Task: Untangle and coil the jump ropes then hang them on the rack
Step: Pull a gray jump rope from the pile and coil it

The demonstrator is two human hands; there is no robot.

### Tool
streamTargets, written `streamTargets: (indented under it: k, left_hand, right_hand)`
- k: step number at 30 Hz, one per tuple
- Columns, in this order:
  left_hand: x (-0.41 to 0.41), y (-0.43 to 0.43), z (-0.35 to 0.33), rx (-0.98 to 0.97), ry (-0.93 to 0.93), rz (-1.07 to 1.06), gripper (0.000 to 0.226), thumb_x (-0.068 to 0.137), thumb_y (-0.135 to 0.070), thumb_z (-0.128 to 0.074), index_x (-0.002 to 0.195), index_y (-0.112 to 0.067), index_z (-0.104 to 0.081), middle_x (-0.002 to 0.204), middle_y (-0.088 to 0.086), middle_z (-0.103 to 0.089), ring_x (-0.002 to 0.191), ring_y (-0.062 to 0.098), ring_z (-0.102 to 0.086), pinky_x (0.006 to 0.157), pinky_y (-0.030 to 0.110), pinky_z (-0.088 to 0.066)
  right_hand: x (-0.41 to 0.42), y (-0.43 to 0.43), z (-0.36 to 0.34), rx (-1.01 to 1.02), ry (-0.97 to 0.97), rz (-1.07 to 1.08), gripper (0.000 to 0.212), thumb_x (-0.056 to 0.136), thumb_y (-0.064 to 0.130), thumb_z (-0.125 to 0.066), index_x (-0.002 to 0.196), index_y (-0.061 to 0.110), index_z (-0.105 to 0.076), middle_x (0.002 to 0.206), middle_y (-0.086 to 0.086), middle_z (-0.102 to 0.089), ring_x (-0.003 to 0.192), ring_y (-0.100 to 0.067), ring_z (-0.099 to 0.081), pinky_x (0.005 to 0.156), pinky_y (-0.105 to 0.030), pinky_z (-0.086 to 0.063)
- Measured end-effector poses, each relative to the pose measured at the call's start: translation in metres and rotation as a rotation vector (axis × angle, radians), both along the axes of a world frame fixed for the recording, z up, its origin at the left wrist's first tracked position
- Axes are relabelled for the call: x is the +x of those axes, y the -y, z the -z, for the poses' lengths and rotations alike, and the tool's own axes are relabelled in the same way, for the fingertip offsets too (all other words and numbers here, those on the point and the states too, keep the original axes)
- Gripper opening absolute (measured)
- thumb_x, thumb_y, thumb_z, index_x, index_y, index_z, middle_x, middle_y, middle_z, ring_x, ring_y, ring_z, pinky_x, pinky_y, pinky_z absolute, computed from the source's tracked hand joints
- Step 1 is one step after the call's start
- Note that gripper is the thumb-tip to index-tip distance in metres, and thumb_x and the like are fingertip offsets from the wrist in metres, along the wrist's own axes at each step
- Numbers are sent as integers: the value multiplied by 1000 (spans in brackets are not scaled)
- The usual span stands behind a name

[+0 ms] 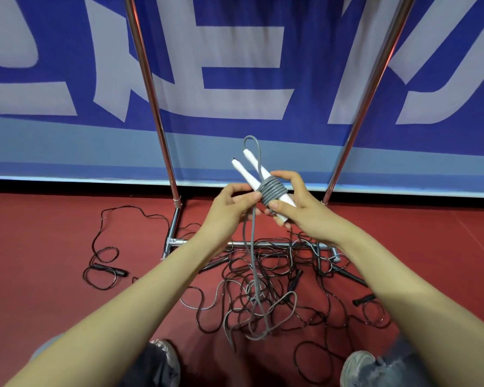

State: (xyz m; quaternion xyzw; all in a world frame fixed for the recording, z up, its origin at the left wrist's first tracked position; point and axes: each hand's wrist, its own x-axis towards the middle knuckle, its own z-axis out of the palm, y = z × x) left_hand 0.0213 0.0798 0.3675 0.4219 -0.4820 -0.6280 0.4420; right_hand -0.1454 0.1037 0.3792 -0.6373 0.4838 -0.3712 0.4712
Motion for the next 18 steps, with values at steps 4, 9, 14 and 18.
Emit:
streamTargets:
  k: [4,9,14,18]
  left_hand:
    - [-1,-5,4,-113,140,-20,16,94,-18,-60,107,-11,-51,63,0,-66,56,9,-59,57,17,-45]
    - [0,-8,5,-71,135,-3,28,93,-16,-62,114,-6,-47,64,-3,-66,55,10,-60,56,18,-45]
    - [0,-6,-1,-13,50,-47,36,91,-12,-63,119,2,-45,62,0,-65,51,9,-61,51,16,-45]
    - [0,-7,-2,-17,52,-41,33,93,-12,-61,118,2,-44,65,3,-66,52,8,-62,51,16,-46]
  right_hand:
    - [-1,0,0,22,-47,49,34,98,10,-50,118,20,-26,81,-16,-57,57,-12,-47,57,-27,-40]
    - [-4,-2,-4,32,-70,-50,51,98,6,-49,135,26,-19,79,-4,-58,54,-7,-47,55,-22,-41]
    - [-2,-2,-6,6,-53,-57,45,98,6,-49,132,23,-24,68,3,-55,55,-8,-47,55,-23,-41]
    - [0,-3,-7,28,-46,-48,41,98,6,-49,127,19,-23,64,4,-53,52,-7,-46,53,-20,-40]
